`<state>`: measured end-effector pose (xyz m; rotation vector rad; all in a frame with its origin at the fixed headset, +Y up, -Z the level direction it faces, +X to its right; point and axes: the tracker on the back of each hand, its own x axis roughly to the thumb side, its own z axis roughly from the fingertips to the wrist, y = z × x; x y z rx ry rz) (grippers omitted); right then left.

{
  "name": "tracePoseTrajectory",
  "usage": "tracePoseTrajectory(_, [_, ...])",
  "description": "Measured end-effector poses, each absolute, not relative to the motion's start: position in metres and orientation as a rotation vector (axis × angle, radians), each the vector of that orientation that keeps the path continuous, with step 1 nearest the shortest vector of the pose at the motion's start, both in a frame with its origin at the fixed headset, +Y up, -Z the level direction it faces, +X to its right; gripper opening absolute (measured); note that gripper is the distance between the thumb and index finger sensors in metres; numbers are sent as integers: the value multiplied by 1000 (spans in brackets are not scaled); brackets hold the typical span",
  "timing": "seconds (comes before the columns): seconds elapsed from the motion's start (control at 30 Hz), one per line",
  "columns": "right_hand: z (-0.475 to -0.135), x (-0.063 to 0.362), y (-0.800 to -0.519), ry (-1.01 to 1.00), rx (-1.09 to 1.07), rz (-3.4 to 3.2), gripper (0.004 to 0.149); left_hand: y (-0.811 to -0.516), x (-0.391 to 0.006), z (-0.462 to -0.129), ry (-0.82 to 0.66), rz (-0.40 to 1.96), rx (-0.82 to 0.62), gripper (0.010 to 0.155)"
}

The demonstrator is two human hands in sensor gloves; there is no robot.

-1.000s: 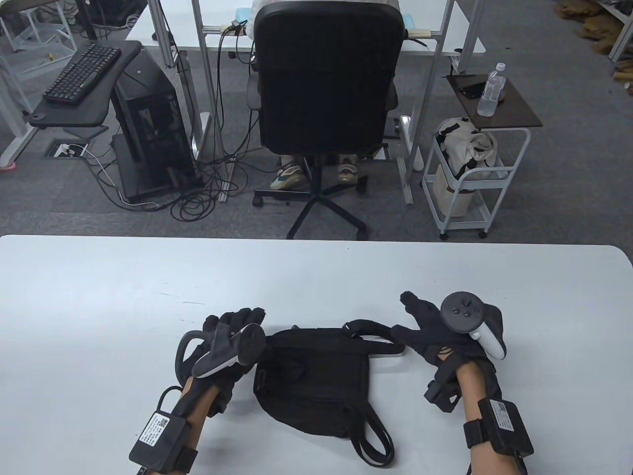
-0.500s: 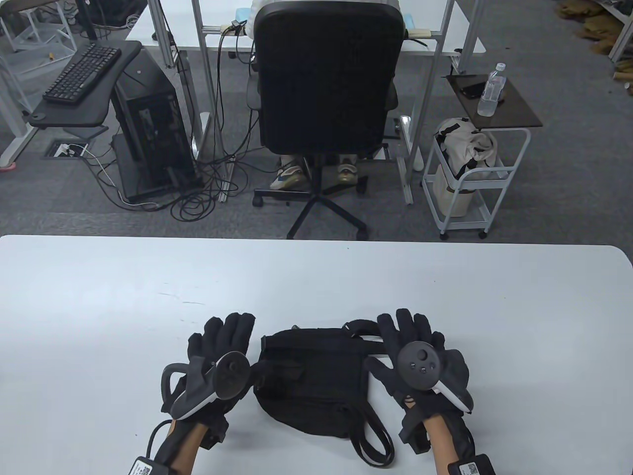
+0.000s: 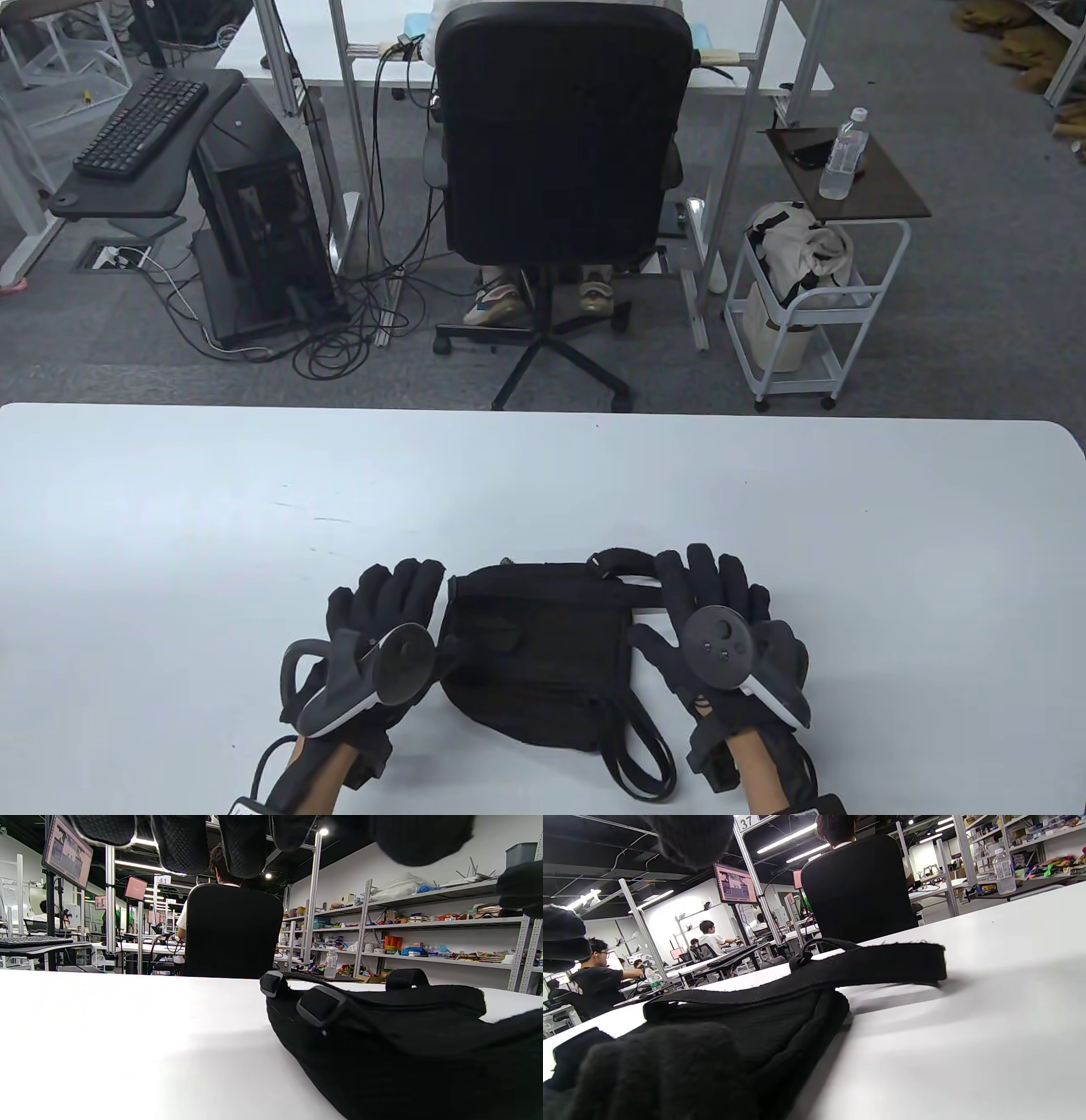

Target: Pull shoulder strap to tighten

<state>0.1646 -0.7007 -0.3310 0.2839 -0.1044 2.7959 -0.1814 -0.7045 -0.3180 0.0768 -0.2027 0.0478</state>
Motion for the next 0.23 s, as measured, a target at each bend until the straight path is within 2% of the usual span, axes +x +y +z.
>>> tracePoseTrajectory(0.23, [-330, 161, -707, -75, 295, 2814, 81, -704, -180, -315, -215, 44, 57, 89])
